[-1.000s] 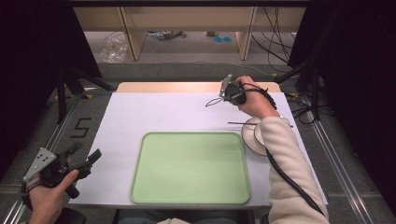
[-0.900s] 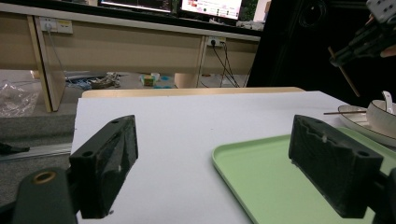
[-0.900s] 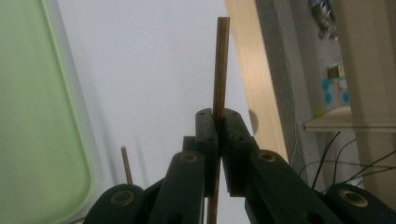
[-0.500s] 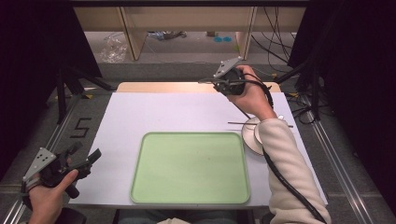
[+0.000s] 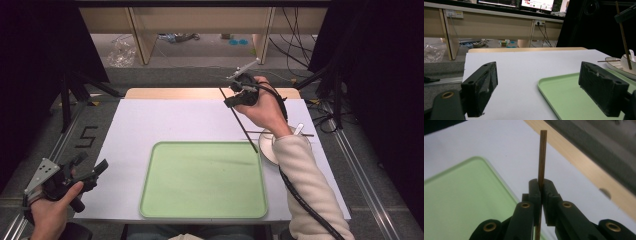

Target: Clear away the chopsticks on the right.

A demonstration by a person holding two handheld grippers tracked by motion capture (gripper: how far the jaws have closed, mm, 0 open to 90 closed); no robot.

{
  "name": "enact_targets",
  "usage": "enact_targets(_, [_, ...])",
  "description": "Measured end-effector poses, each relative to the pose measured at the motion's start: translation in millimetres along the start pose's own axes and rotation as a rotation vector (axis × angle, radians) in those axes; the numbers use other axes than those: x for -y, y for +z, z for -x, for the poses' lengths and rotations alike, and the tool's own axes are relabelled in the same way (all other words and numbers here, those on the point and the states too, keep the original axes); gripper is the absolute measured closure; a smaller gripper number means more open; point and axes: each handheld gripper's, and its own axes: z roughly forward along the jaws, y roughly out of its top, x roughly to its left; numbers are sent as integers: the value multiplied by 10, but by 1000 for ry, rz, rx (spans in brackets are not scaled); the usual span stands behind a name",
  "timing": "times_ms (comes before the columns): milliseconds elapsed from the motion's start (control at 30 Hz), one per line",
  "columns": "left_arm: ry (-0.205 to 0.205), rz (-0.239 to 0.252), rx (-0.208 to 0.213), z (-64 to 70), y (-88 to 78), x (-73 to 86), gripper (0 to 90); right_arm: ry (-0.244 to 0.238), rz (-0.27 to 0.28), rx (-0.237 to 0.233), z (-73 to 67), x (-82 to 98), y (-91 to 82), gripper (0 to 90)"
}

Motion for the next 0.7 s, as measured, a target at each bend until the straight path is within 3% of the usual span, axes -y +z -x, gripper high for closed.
enact_targets(100, [-1, 0, 0, -1, 0, 0, 155, 115, -54, 15, -28, 85, 85, 877])
enact_targets(167, [-7, -3, -5, 2, -2, 2, 155, 226, -136, 22, -73, 203, 185, 876])
enact_targets(200, [-8, -4, -6, 2, -4, 2, 155, 226, -136, 22, -73, 203, 185, 876])
enact_targets(267, [1, -4, 0, -1, -2, 0, 157, 276, -195, 7, -77, 297, 260, 877])
enact_targets(467, [-6, -10, -4, 6, -3, -1, 159, 334, -341, -8, -86, 564, 483, 877])
enact_targets(500, [-6, -8, -4, 7, -1, -1, 159, 382, -377, -22, -111, 577, 495, 876])
enact_targets(567, [8, -9, 2, -3, -2, -6, 159, 411, -394, -13, -117, 640, 543, 877])
enact_targets(700, [-14, -5, -7, 12, -5, 1, 161, 453, -458, -10, -100, 750, 627, 876])
